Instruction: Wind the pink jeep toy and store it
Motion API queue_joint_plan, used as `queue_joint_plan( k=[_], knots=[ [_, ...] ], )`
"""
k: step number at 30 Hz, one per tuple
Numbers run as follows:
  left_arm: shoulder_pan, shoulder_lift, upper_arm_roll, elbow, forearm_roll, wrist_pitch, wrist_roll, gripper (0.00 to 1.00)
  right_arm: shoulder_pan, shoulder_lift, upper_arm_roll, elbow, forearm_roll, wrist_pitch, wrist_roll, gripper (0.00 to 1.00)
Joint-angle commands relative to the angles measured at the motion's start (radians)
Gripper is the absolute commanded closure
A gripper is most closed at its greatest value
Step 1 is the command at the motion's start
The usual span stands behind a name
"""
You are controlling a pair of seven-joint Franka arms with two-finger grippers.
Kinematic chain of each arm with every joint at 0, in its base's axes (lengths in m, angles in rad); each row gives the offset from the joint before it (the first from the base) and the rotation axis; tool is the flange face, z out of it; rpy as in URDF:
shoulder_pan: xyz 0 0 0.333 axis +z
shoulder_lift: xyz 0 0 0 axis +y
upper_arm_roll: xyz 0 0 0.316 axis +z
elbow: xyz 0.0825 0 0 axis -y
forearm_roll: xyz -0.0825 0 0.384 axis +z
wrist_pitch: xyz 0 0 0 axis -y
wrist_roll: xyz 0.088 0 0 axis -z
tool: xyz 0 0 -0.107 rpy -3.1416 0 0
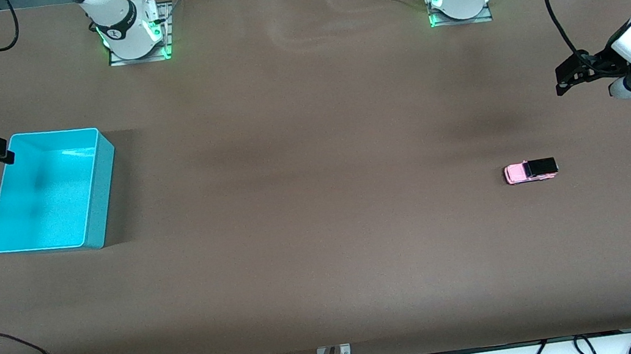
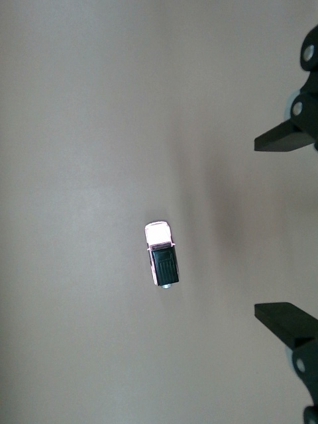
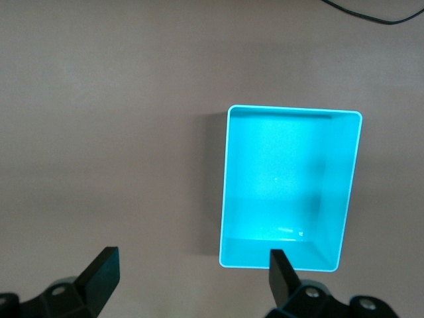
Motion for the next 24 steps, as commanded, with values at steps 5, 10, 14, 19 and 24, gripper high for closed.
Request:
queue_joint_plan(
  k=[5, 10, 14, 19, 24],
  knots=[
    [-0.063, -0.045, 0.078, -0.037, -0.023, -0.064, -0.041, 0.00, -0.002, -0.005, 0.000, 0.020, 0.010, -0.014, -0.009, 0.00],
    [-0.060, -0.045, 0.077, -0.037, -0.024, -0.064, -0.041, 0.00, -0.002, -0.007, 0.000, 0.020, 0.010, -0.013, -0.009, 0.00],
    [-0.060, -0.045, 0.077, -0.037, -0.024, -0.064, -0.041, 0.00, -0.002, -0.005, -0.002, 0.020, 0.010, -0.011, -0.011, 0.00],
    [-0.060, -0.045, 0.077, -0.037, -0.024, -0.064, -0.041, 0.00, -0.002, -0.005, -0.002, 0.020, 0.012, -0.014, -0.009, 0.00],
    [-0.060, -0.040, 0.078, -0.035, -0.021, -0.064, -0.041, 0.00, -0.004, -0.004, -0.002, 0.020, 0.010, -0.013, -0.006, 0.00]
  ],
)
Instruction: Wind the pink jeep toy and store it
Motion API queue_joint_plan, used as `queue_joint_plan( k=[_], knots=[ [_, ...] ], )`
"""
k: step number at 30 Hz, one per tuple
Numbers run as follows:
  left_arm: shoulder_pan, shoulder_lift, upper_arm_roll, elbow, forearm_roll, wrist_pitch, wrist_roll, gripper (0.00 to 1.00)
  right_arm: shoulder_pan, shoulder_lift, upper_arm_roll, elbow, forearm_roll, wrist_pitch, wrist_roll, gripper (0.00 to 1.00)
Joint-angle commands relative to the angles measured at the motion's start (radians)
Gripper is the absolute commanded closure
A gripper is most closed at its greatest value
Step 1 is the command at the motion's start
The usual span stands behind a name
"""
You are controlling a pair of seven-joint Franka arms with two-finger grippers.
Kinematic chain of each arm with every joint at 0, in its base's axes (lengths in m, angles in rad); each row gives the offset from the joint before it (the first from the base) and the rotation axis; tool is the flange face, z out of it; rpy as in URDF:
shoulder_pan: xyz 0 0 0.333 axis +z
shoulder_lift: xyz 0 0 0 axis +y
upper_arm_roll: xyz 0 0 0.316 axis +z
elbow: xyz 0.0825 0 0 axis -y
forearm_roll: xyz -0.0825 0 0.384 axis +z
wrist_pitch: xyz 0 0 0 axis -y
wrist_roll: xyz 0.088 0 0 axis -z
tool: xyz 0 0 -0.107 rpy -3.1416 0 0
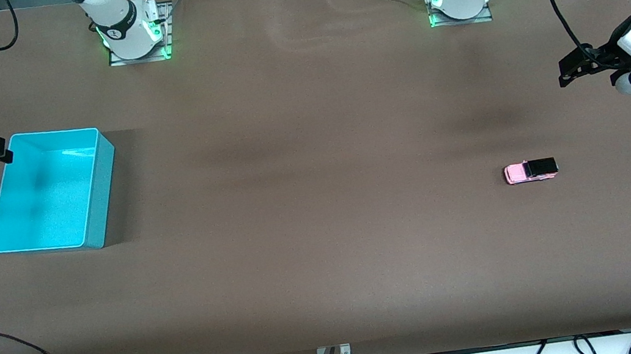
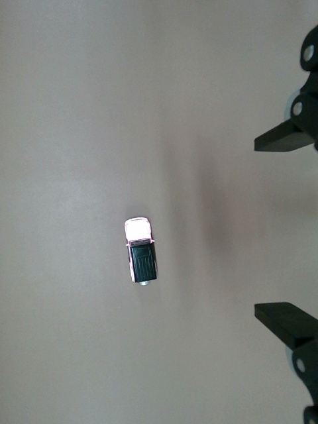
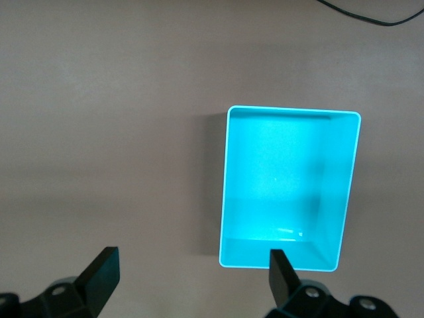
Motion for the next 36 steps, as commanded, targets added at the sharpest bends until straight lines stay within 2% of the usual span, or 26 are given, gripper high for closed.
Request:
queue_joint_plan(
  k=[1, 36],
  knots=[
    [-0.017, -0.028, 0.017, -0.028, -0.021, -0.004, -0.015, 0.00, -0.005, 0.002, -0.003, 0.020, 0.010, -0.011, -0.011, 0.00],
    [-0.017, -0.026, 0.023, -0.027, -0.026, -0.021, -0.003, 0.00, -0.004, 0.006, -0.003, 0.020, 0.010, -0.011, -0.006, 0.00]
  ],
)
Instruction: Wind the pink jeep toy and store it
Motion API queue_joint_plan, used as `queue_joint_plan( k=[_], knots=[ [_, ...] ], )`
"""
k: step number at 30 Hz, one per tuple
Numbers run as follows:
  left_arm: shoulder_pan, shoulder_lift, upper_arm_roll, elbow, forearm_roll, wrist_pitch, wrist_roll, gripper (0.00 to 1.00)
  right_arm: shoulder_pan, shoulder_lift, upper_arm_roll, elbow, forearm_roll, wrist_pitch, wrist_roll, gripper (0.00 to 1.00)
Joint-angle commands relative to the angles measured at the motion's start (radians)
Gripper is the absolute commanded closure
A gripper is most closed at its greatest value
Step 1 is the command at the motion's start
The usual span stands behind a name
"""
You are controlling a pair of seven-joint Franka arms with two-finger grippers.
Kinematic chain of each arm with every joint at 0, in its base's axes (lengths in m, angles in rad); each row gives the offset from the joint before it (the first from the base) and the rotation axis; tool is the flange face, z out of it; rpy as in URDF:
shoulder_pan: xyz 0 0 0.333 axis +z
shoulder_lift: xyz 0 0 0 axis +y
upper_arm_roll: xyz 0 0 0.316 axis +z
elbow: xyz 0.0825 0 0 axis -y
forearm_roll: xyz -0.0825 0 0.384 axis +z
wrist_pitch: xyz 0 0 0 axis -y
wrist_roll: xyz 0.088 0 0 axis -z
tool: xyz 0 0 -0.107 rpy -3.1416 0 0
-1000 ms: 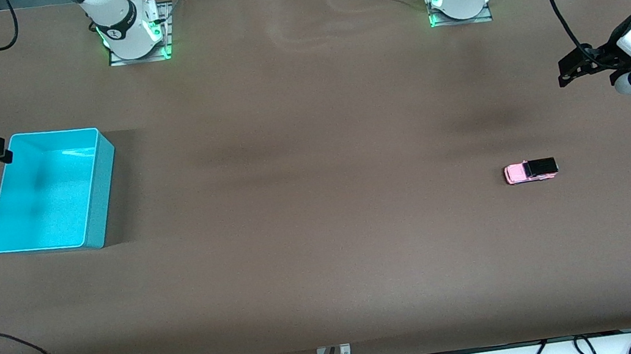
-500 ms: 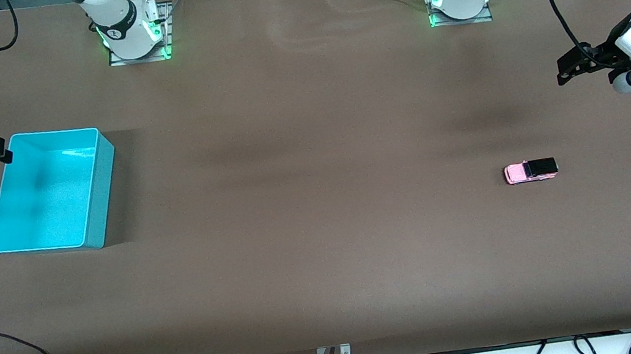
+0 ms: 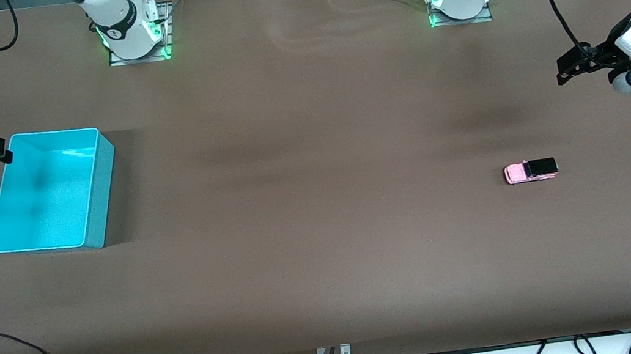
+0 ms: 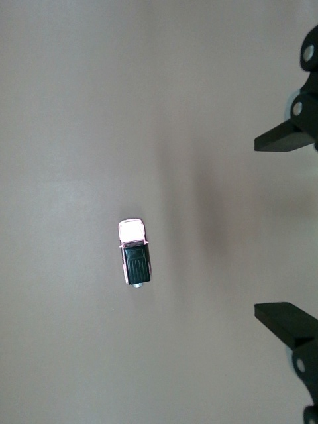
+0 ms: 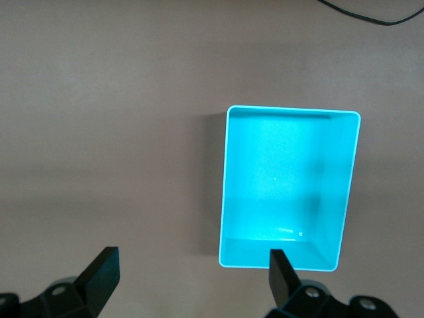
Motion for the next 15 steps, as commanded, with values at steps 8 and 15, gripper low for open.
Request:
queue_joint_plan(
  k=[8, 15],
  knots=[
    [-0.004, -0.024, 0.018, -0.024, -0.024, -0.003, 0.002, 0.00, -0.003, 0.005, -0.002, 0.020, 0.010, -0.011, -0.005, 0.00],
    [-0.003, -0.024, 0.018, -0.024, -0.024, -0.003, 0.000, 0.00, -0.003, 0.005, -0.002, 0.020, 0.010, -0.011, -0.005, 0.00]
  ],
)
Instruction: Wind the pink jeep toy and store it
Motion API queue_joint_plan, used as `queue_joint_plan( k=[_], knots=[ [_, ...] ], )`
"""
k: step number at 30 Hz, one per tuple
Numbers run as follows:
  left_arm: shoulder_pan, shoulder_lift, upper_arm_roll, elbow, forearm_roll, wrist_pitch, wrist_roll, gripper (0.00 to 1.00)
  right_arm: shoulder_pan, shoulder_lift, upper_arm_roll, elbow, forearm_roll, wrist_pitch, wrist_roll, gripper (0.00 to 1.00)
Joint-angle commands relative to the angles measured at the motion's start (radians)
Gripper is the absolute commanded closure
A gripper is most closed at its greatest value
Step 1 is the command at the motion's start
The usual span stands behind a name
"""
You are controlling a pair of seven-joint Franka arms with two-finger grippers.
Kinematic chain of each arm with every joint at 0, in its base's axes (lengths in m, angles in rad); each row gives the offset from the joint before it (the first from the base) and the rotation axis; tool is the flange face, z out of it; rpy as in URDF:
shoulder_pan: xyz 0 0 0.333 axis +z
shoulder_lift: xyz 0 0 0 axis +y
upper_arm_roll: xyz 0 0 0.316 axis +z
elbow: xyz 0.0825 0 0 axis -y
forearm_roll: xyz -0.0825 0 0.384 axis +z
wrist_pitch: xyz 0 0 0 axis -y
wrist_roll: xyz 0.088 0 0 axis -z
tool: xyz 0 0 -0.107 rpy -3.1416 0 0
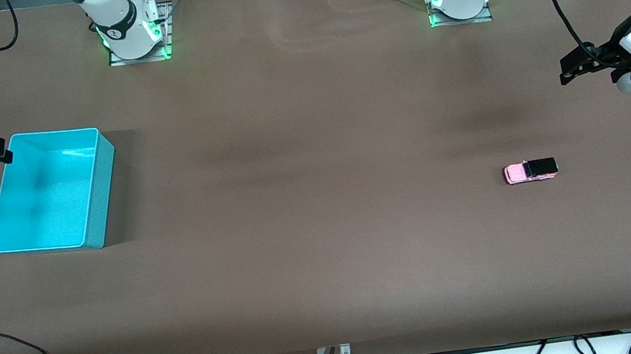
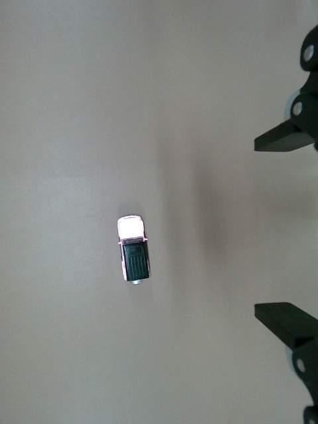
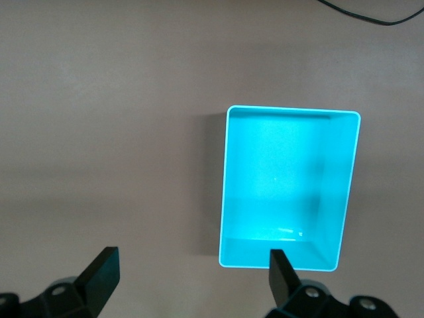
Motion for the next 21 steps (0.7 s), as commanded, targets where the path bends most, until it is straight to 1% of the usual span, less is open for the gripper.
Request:
queue_joint_plan(
  k=[1, 7, 10, 16, 21],
  knots=[
    [-0.003, -0.024, 0.008, -0.022, -0.023, -0.003, 0.002, 0.00, -0.003, 0.005, -0.002, 0.020, 0.012, -0.011, -0.005, 0.00],
    [-0.004, -0.018, 0.007, -0.018, -0.018, -0.003, 0.005, 0.00, -0.003, 0.005, -0.002, 0.020, 0.010, -0.011, -0.005, 0.00],
    [-0.006, 0.008, 0.007, 0.013, -0.020, -0.003, 0.034, 0.00, -0.003, 0.005, -0.002, 0.020, 0.012, -0.009, -0.005, 0.00],
    [0.002, 0.075, 0.010, 0.076, -0.018, -0.003, 0.255, 0.00, -0.003, 0.005, -0.002, 0.020, 0.012, -0.011, -0.005, 0.00],
    [0.045, 0.129, 0.010, 0.117, -0.018, 0.000, 0.439, 0.00, -0.003, 0.005, -0.002, 0.020, 0.010, -0.011, -0.005, 0.00]
  ],
)
